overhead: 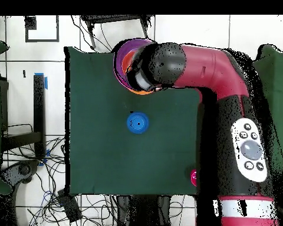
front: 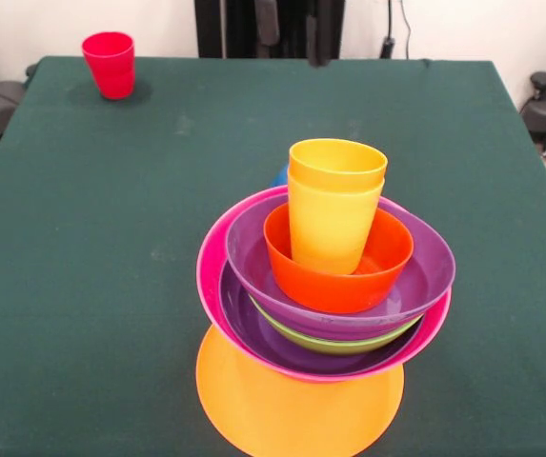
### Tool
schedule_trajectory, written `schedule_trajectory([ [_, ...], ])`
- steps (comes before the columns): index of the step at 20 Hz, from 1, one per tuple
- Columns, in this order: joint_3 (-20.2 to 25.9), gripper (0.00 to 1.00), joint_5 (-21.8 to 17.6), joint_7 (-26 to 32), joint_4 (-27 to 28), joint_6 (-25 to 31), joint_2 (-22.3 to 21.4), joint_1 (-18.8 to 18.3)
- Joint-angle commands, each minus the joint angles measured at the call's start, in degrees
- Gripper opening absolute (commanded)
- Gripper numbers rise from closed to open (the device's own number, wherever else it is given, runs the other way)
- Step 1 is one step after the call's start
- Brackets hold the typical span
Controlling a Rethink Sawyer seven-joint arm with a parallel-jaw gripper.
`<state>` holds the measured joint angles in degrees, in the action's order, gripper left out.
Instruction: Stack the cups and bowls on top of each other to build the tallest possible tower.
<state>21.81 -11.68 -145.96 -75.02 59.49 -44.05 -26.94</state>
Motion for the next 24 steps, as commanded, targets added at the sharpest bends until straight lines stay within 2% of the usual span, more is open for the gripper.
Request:
schedule_trajectory([
  [1,3.0,1.0,-1.6,15.0,-15.3,-3.5,-2.0,-3.2],
  [8,4.1,1.0,-2.6,13.4,-26.3,-12.7,-5.8,-8.0],
  [12,4.8,1.0,-3.7,12.3,-32.2,-18.6,-6.4,-11.2],
  [19,4.3,1.0,-7.6,9.6,-39.2,-28.2,-3.4,-15.2],
  [24,3.6,1.0,-11.8,10.2,-41.1,-32.1,0.1,-18.2],
])
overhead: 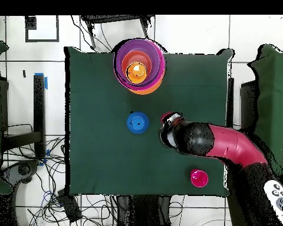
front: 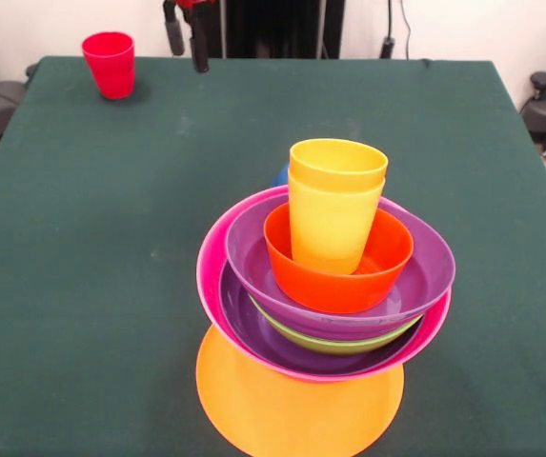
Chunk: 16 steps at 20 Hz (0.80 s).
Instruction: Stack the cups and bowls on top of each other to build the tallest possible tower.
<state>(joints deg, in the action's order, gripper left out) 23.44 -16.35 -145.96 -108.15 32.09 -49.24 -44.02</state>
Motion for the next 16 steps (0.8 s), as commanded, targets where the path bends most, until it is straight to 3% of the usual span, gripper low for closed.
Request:
schedule_trajectory([
  [1,1.8,1.0,-8.0,10.1,-8.4,-5.5,5.8,-1.7],
  [6,0.2,1.0,-12.9,8.5,-12.1,-9.6,6.0,-5.0],
  [10,1.0,1.0,-14.5,9.9,-15.6,-8.0,1.3,-9.2],
  [16,2.9,1.0,-16.8,12.3,-16.2,-5.4,0.2,-13.8],
])
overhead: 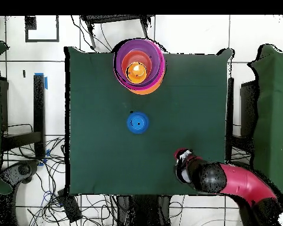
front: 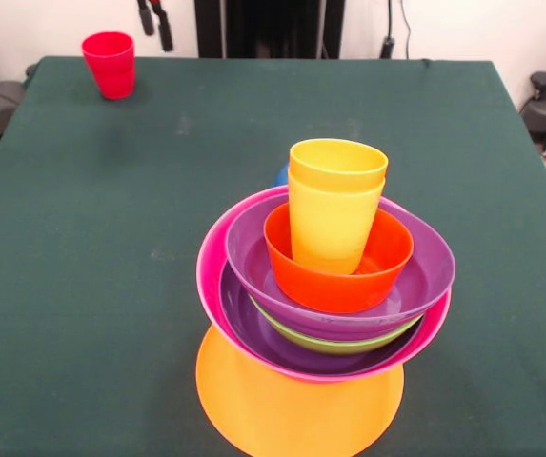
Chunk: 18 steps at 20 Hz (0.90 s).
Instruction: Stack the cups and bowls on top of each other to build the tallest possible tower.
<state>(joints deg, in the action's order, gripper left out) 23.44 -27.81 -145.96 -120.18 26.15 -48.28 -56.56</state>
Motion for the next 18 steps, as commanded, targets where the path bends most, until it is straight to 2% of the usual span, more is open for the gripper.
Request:
schedule_trajectory([
  [1,3.3,1.0,-5.4,12.3,-4.3,0.9,-1.0,-1.7],
  [4,4.0,1.0,-6.0,11.7,-4.5,1.2,-1.3,-2.4],
  [6,3.9,1.0,-6.9,11.1,-3.8,0.8,-0.1,-2.4],
  [12,2.7,1.0,-11.2,10.0,0.4,-1.9,7.6,-2.6],
  [18,1.5,1.0,-14.7,8.3,2.7,-4.0,11.5,-2.4],
])
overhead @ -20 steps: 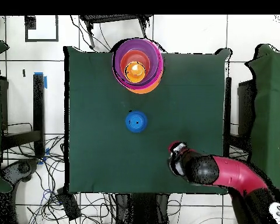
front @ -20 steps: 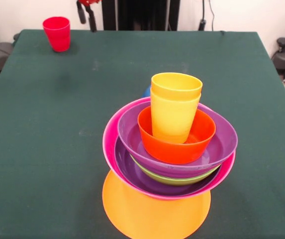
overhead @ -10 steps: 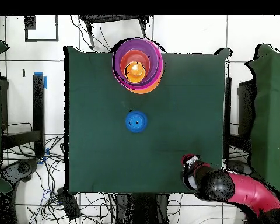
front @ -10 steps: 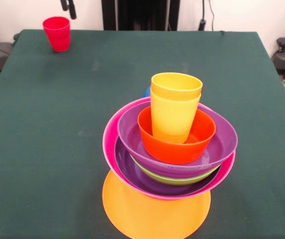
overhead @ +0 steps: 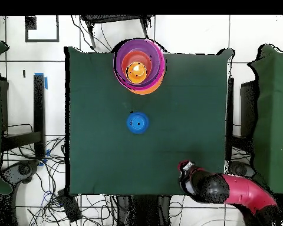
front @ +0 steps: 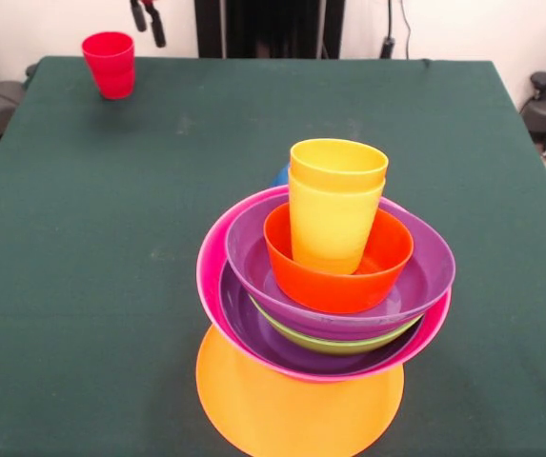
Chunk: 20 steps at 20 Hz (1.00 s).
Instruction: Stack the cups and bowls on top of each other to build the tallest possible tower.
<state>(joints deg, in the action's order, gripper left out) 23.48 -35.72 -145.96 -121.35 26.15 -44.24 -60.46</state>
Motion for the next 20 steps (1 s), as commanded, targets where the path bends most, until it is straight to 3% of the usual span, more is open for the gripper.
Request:
schedule_trajectory([
  [1,1.2,1.0,-7.4,8.0,4.3,-4.2,7.8,1.4],
  [6,2.2,1.0,-8.2,8.8,4.3,-2.5,6.0,-0.4],
  [20,7.9,1.0,-3.1,12.2,2.0,5.0,-3.2,-2.9],
])
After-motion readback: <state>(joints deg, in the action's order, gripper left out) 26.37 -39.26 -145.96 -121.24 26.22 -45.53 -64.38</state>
